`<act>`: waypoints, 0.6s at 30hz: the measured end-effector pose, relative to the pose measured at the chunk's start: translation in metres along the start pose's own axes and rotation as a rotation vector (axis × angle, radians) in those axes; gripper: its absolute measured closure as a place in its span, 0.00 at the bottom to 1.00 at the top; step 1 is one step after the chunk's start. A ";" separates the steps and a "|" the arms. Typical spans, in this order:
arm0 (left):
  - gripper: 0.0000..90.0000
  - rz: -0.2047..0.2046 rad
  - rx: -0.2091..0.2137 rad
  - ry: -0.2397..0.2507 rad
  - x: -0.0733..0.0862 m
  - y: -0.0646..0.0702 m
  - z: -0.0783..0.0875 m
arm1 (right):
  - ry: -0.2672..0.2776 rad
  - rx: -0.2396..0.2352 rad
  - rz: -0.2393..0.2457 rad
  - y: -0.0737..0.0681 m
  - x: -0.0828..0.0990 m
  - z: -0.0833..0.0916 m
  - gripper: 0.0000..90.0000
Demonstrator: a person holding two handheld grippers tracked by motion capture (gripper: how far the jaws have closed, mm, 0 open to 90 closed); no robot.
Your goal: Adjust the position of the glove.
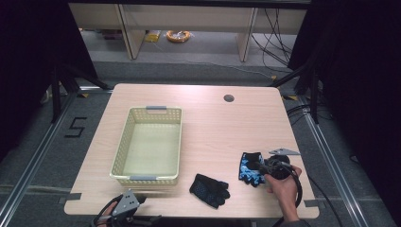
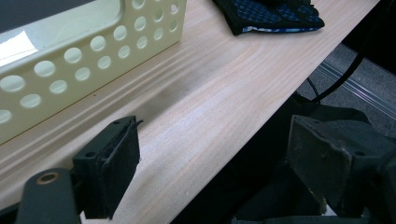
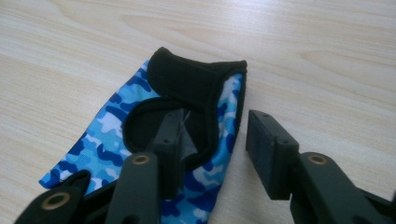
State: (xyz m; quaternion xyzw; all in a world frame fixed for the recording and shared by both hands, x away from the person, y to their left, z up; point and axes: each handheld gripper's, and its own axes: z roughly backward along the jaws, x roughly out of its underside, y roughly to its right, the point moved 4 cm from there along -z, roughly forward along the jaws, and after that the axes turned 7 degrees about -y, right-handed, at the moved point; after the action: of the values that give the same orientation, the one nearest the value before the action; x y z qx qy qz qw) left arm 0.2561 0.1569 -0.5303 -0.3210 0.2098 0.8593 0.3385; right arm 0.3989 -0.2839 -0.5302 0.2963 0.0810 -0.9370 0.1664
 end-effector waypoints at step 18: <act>0.19 0.003 0.016 0.003 -0.002 0.002 -0.002 | 0.056 -0.100 0.019 -0.008 -0.007 0.005 0.96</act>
State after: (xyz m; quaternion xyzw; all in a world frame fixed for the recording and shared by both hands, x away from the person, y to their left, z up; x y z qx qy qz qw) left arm 0.2562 0.1534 -0.5303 -0.3195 0.2176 0.8576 0.3393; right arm 0.3994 -0.2761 -0.5218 0.3145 0.1294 -0.9215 0.1878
